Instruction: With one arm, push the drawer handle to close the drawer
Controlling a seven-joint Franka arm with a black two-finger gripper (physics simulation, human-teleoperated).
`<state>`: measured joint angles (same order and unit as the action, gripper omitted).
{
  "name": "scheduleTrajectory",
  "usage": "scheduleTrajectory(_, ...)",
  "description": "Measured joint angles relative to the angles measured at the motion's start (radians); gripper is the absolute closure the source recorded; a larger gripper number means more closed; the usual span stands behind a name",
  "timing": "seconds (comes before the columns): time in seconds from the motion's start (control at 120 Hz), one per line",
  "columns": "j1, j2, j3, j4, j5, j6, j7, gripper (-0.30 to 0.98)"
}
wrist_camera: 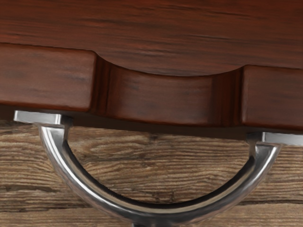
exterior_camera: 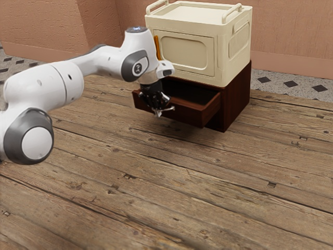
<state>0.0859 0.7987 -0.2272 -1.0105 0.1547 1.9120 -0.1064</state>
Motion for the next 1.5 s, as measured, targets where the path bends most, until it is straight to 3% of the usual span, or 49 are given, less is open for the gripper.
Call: scheduleTrajectory(1.5, -0.026, 0.116, 0.008, 0.125, -0.001, 0.229, 0.006, 0.79)
